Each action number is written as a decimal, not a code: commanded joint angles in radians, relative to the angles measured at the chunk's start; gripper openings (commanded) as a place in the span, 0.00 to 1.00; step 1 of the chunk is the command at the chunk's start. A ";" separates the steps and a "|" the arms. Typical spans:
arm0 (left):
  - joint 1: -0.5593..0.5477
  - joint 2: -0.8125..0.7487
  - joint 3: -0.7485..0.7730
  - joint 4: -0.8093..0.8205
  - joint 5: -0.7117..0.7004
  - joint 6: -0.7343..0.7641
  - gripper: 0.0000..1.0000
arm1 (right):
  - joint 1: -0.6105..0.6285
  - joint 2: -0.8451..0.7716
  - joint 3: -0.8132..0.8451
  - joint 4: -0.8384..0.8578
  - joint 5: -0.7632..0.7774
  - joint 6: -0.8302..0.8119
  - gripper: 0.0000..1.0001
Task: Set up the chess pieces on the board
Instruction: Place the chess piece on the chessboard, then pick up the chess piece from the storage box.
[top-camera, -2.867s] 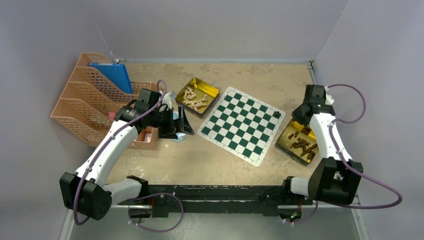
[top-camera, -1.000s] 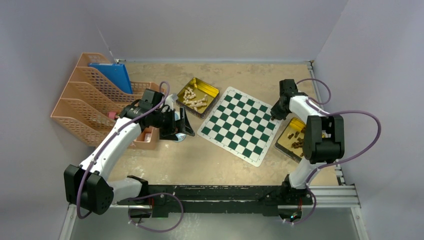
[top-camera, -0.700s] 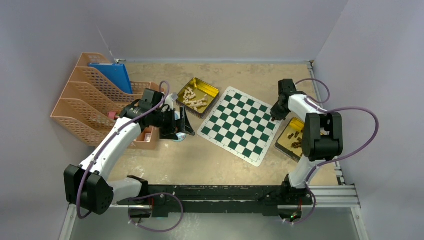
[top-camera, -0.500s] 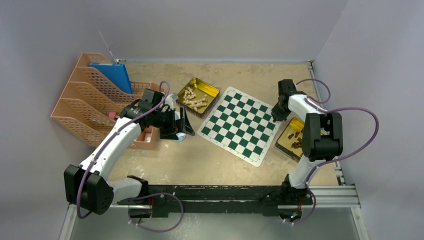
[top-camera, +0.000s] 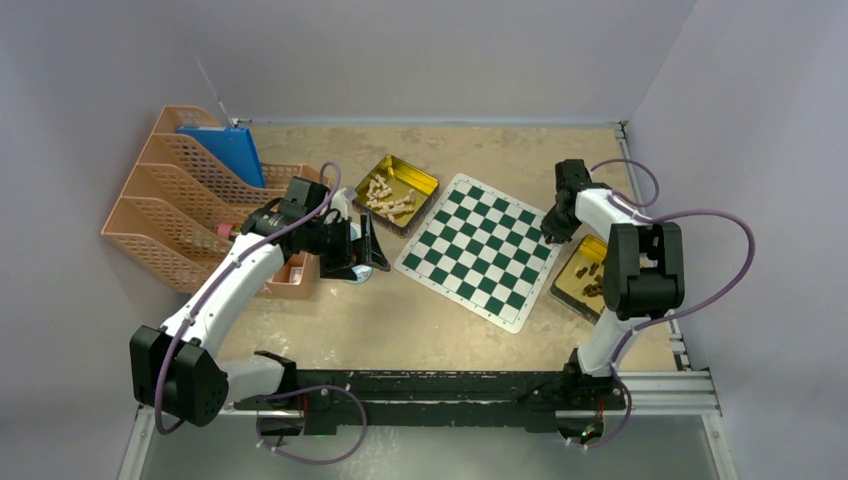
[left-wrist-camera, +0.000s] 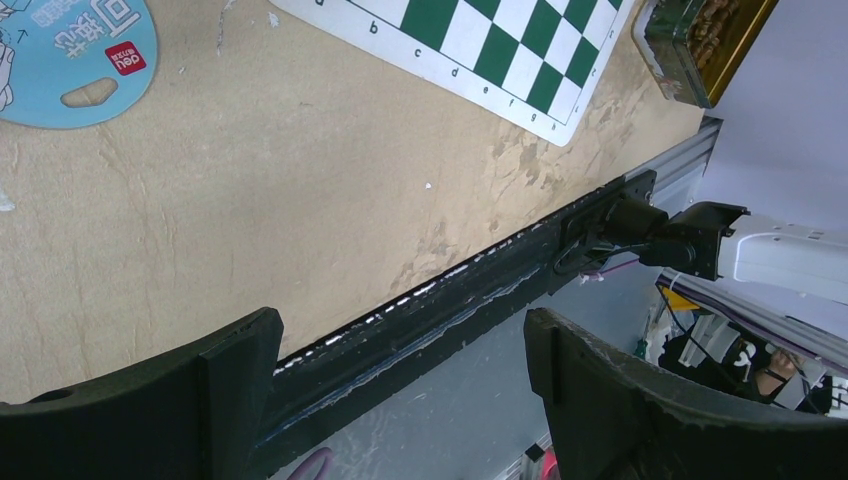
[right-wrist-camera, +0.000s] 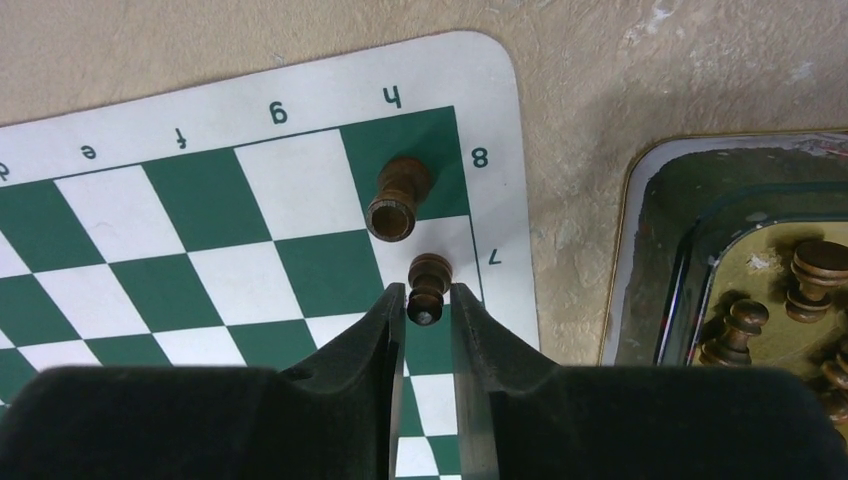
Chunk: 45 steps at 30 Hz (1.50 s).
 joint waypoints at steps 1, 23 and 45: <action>0.004 -0.014 0.031 0.027 0.005 0.014 0.91 | 0.006 0.005 0.054 -0.016 0.002 0.009 0.28; 0.004 -0.018 0.084 -0.006 -0.003 0.057 0.91 | -0.026 -0.253 0.075 -0.146 0.085 -0.003 0.43; 0.004 -0.040 0.113 -0.044 0.000 0.038 0.88 | -0.224 -0.417 -0.293 -0.022 -0.014 0.029 0.35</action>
